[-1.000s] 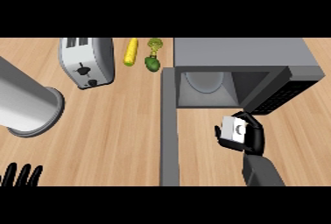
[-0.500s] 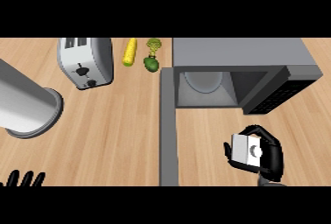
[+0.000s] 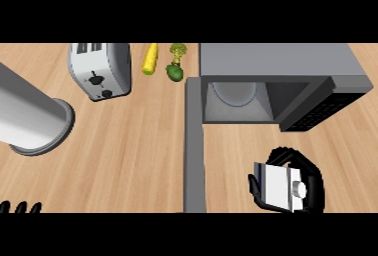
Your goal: Pick up the milk, place it into the microwave and close the microwave
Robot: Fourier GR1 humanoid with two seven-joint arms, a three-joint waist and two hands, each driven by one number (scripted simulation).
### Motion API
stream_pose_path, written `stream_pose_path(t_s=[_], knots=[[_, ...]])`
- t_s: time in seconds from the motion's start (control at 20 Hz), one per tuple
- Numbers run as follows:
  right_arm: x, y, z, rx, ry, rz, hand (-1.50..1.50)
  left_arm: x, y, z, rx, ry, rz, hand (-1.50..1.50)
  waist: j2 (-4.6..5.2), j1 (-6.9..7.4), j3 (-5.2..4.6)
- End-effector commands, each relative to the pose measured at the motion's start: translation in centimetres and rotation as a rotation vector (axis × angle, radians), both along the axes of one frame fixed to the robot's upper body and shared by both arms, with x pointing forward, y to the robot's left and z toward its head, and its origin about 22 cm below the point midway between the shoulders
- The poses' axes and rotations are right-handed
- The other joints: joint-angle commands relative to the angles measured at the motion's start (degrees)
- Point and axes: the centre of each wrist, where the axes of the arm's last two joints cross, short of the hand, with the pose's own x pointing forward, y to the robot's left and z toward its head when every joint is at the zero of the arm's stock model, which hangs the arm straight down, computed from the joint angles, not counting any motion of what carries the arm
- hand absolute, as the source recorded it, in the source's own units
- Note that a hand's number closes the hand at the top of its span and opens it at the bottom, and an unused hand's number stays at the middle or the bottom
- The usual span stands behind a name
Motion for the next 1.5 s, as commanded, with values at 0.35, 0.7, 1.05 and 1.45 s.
stream_pose_path(t_s=[0.35,0.7,1.05,1.45], knots=[[4.5,5.9,2.5,-0.105,0.016,-0.022,1.50,2.0,1.4,-1.4,0.000,0.014,0.018,-1.50,0.20,0.28,0.01],[10.0,6.4,3.1,-0.155,0.089,-0.103,1.50,0.9,1.7,-1.0,0.015,0.035,0.018,-1.50,0.27,0.77,0.02],[14.5,6.0,0.3,-0.161,0.149,-0.138,1.50,0.4,2.9,-0.2,0.024,0.009,0.006,-1.50,0.53,1.49,0.08],[16.1,3.2,-2.5,-0.275,0.211,-0.220,1.50,-1.2,4.2,0.1,0.016,0.006,0.001,-1.50,0.88,2.82,0.10]])
